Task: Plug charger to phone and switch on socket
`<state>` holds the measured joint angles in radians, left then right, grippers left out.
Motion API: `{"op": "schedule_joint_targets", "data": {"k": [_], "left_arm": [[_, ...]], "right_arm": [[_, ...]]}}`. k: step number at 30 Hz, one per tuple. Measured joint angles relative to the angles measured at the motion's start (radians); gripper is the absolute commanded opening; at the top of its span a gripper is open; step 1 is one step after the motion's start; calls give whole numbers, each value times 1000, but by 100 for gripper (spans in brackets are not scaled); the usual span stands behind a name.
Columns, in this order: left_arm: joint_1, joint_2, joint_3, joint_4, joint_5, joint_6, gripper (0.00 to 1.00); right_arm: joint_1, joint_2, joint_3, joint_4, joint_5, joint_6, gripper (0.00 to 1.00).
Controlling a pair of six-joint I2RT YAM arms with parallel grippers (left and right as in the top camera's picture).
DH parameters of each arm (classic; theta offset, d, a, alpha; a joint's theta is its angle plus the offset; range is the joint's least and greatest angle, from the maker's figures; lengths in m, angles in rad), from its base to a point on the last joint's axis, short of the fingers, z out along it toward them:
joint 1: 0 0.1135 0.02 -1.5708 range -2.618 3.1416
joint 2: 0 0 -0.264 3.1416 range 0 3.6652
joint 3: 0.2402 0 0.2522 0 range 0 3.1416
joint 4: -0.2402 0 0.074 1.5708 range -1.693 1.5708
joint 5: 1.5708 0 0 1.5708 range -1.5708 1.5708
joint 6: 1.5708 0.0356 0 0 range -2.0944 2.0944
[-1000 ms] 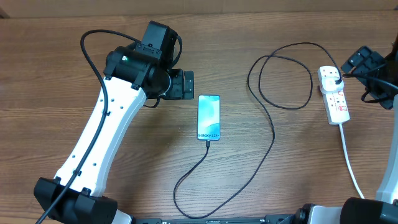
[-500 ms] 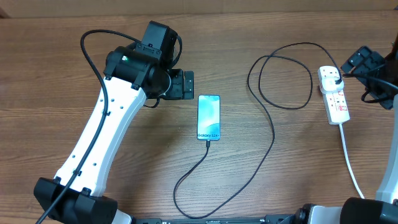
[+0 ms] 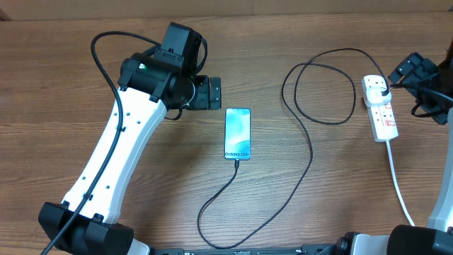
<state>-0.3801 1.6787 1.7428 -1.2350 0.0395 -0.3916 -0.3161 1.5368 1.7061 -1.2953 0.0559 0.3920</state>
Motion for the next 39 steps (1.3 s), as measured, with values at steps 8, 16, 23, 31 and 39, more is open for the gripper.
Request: {"op": "schedule_joint_targets", "data": {"k": [8,16,23,31,39], "left_arm": [[0,0,0,9,-7,0,99],[0,0,0,18,-24,0,99],[0,0,0,92,-85,3,99],[-30,-46,-49,271,-171,42,99],[-50,-225,-240,535,-190,190,99]], "right_arm": [[0,0,0,0,0,1,100],[0,0,0,0,0,1,100],[0,0,0,0,0,0,100],[0,0,0,0,0,0,100],[0,0,0,0,0,0,100]]}}
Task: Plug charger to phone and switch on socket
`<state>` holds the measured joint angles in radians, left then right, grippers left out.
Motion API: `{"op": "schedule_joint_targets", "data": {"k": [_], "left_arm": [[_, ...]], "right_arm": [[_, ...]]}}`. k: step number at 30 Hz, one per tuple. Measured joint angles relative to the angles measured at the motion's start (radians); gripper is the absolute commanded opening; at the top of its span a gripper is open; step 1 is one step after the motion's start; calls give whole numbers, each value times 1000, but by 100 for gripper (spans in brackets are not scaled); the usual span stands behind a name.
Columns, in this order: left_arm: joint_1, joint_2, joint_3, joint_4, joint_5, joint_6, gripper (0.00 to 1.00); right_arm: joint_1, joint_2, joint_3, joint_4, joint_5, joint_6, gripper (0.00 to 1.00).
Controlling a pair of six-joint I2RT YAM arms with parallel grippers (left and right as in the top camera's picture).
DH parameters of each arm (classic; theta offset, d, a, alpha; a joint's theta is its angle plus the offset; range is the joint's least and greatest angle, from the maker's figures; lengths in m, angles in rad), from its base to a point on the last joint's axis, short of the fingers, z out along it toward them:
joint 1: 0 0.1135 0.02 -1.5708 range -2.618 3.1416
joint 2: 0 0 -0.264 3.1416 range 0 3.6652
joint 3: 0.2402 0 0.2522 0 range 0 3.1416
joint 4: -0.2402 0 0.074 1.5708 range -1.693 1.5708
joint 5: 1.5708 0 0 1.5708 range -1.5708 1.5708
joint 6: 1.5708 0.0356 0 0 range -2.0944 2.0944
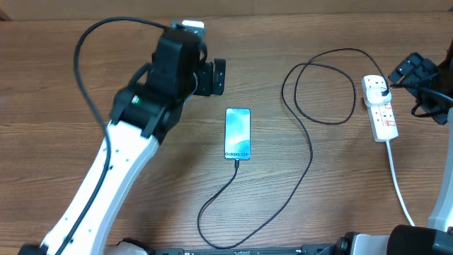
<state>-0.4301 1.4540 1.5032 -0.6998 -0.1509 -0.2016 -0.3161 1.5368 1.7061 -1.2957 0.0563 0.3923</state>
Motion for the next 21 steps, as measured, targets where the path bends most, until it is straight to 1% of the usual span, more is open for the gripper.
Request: {"op": "schedule_joint_targets", "data": {"k": [3,7,12,21], "left_arm": [[6,-79,-87,80,-3,51,99],[24,-156,-173,156,-3,82,99],[28,-201,-244,226,-3,98,99],[29,-286,-387,397,2,105,99]], "right_arm": [[0,0,0,0,0,0,100],[0,0,0,0,0,0,100],[0,0,0,0,0,0,100],[0,0,0,0,0,0,100]]}}
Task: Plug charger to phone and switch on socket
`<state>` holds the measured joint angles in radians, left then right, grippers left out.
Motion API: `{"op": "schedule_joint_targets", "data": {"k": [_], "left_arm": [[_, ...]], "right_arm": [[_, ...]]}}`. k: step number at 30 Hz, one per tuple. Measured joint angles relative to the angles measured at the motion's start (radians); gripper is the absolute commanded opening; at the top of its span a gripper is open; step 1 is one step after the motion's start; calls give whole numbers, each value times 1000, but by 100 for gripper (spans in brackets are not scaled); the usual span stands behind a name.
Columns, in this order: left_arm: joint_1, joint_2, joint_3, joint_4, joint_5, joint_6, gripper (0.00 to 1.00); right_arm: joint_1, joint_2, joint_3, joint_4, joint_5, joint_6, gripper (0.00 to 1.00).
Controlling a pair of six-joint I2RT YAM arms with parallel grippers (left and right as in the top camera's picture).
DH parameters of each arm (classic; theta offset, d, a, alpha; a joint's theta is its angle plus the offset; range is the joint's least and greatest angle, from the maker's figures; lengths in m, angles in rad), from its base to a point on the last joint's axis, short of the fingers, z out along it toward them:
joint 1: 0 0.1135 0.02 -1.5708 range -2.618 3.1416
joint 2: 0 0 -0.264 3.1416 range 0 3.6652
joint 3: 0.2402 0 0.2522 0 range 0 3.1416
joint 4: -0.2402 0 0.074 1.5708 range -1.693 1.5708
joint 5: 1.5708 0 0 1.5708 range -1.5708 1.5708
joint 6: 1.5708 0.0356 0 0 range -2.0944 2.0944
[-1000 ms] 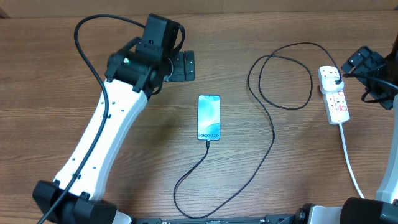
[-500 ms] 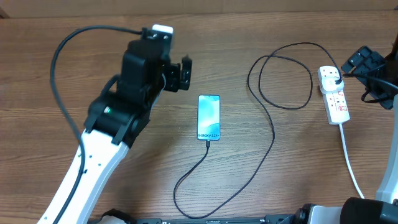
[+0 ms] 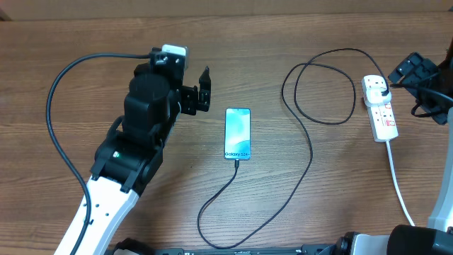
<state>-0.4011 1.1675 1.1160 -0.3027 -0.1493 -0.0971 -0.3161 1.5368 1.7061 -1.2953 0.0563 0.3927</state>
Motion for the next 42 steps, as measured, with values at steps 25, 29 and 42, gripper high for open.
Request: {"op": "schedule_joint_targets", "data": {"k": [25,29,42], "left_arm": [[108,-400,-592,598,228,30,99],[148,-445,-641,622,263,30,99],[225,-580,-689,626,315,50,99]], "right_arm": [[0,0,0,0,0,0,100],[0,0,0,0,0,0,100],[0,0,0,0,0,0,100]]}}
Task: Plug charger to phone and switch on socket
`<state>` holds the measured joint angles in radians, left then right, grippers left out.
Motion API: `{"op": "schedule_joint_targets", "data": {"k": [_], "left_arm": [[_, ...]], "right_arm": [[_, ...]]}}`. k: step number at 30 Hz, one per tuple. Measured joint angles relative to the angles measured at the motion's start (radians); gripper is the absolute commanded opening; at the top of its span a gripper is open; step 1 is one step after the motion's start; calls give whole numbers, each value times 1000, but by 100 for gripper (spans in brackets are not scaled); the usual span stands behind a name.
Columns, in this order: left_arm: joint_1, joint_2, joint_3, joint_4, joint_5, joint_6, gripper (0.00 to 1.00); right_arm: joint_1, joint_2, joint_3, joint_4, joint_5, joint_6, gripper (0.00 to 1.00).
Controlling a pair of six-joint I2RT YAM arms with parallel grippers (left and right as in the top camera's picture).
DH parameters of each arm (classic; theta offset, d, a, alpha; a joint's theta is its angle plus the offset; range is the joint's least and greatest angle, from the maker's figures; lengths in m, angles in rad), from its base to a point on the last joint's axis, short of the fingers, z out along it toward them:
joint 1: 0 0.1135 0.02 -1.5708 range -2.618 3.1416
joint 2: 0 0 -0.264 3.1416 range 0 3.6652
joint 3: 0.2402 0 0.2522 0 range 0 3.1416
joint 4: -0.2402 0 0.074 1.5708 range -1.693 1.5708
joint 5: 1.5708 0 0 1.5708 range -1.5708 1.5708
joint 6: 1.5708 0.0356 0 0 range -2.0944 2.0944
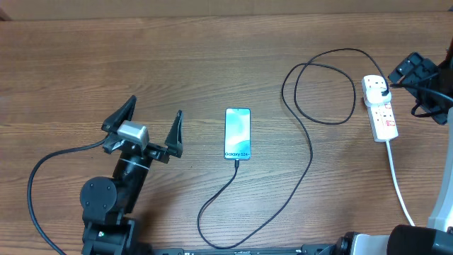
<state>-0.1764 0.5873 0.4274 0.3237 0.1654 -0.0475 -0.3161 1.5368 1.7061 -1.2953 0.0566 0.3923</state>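
Observation:
The phone (238, 133) lies flat mid-table with its screen lit. A black charger cable (309, 152) is plugged into the phone's near end, runs in loops to the right, and ends at a black plug (383, 90) seated in the white power strip (381, 108). My left gripper (148, 125) stands open, its fingers spread wide, to the left of the phone and apart from it. My right gripper (415, 69) sits at the far right edge just beyond the strip's top. It is dark, and how its jaws stand does not show.
The strip's white lead (398, 184) runs down to the near right edge. The left arm's own black cable (42, 177) curls over the table at the near left. The wooden table (92, 57) carries nothing else.
The left arm has drawn back toward the near left. Its gripper was beside the phone's upper left corner and is now lower and further left, fingers spread much wider. Phone, cable and right gripper are unchanged.
The left gripper first sat just up and left of the phone, with the arm stretched across the table. Then it was slightly farther back, then beside the phone's top corner with the arm folding in. Now it is withdrawn and wide open. The cable stayed in the phone throughout.

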Motion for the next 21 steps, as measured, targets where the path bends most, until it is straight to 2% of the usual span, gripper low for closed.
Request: {"op": "schedule_joint_targets", "data": {"k": [10,21], "left_arm": [[40,-133,-128,25,4,0,99],[60,-325,-317,126,3,3,99]], "right_arm": [[0,0,0,0,0,0,100],[0,0,0,0,0,0,100]]}}
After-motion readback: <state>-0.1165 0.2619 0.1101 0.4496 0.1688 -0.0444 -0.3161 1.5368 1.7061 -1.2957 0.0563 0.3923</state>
